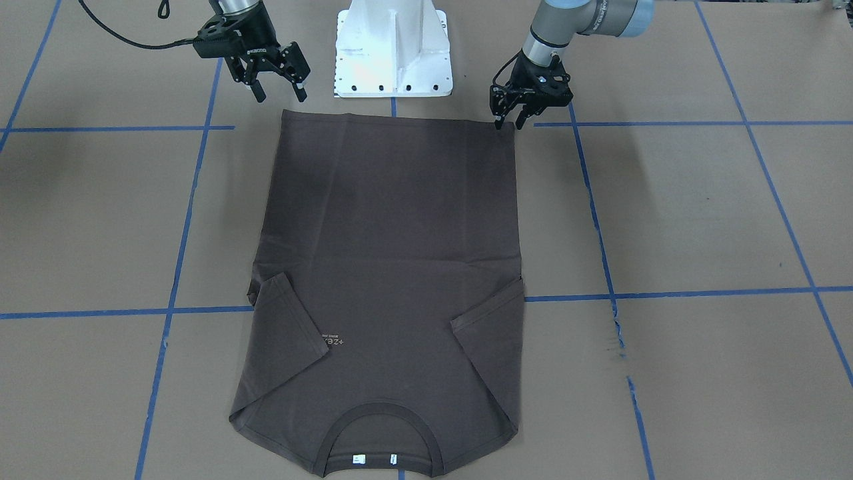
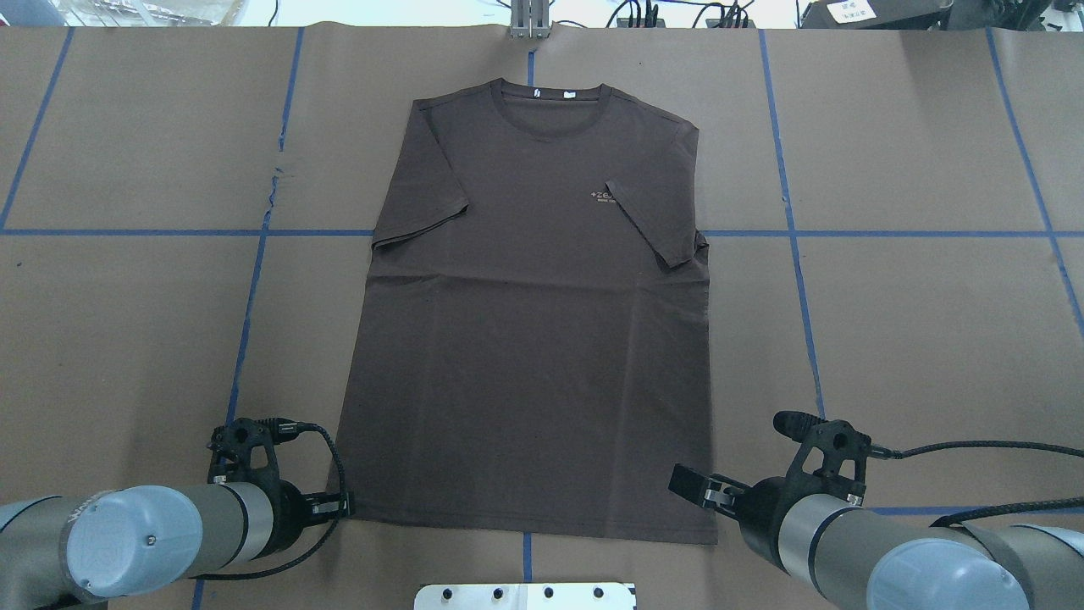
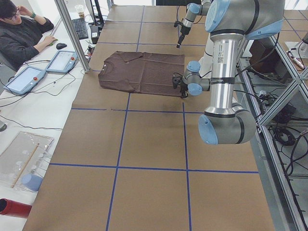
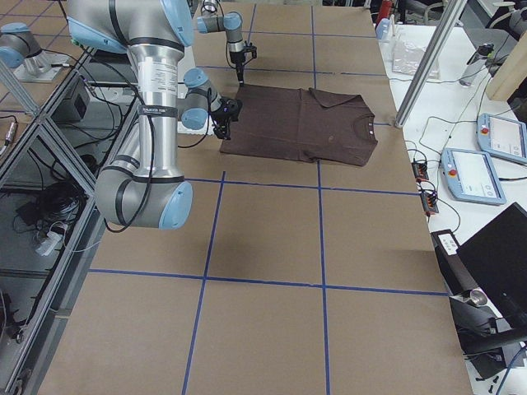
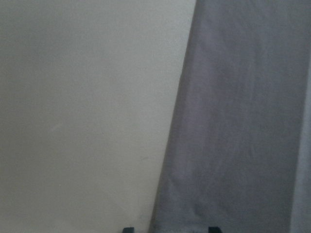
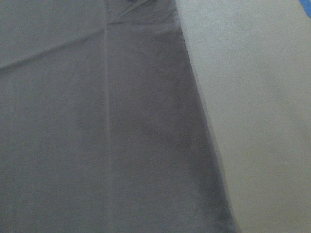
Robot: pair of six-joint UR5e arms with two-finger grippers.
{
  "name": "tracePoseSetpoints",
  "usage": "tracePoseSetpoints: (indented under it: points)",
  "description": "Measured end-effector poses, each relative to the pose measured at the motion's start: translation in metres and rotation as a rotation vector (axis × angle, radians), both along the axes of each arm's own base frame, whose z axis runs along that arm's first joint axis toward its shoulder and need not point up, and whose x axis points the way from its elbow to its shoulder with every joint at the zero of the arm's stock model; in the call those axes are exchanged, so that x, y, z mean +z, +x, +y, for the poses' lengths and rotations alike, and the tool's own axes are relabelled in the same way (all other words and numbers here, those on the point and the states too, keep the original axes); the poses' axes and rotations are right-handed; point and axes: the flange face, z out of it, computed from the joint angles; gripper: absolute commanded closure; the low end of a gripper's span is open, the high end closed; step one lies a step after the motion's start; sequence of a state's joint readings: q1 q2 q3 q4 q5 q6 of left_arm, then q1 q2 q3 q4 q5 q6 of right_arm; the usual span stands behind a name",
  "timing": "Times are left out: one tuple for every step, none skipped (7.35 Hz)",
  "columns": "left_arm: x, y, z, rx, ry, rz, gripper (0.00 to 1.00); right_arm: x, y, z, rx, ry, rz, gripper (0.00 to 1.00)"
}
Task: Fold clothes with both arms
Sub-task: 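Grasp the hem corners nearest the robot with both grippers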
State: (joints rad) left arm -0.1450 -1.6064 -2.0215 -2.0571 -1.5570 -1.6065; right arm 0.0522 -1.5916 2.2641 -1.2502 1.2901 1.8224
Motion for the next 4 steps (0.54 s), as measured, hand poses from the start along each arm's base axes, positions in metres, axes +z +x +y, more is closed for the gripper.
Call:
tracePoseSetpoints:
  points:
    - [-0.0005, 0.0009, 0.001, 0.002, 0.0, 0.001, 0.88, -0.0002, -0.0001, 0.0, 0.0, 0.0, -0.001, 0.0]
    - [-0.0006, 0.0014, 0.0016, 0.003, -0.001, 0.001, 1.0, -0.0003, -0.0001, -0.0001, 0.0, 0.0, -0.001, 0.0]
    - [-0.0009, 0.0017, 0.0021, 0.004, -0.001, 0.002, 1.0, -0.0004, 0.0, -0.0002, 0.0, 0.0, -0.001, 0.03]
    - [-0.0016, 0.0017, 0.0023, 0.004, 0.0, 0.003, 1.0, -0.0002, -0.0002, 0.0001, 0.0, 0.0, -0.001, 0.2]
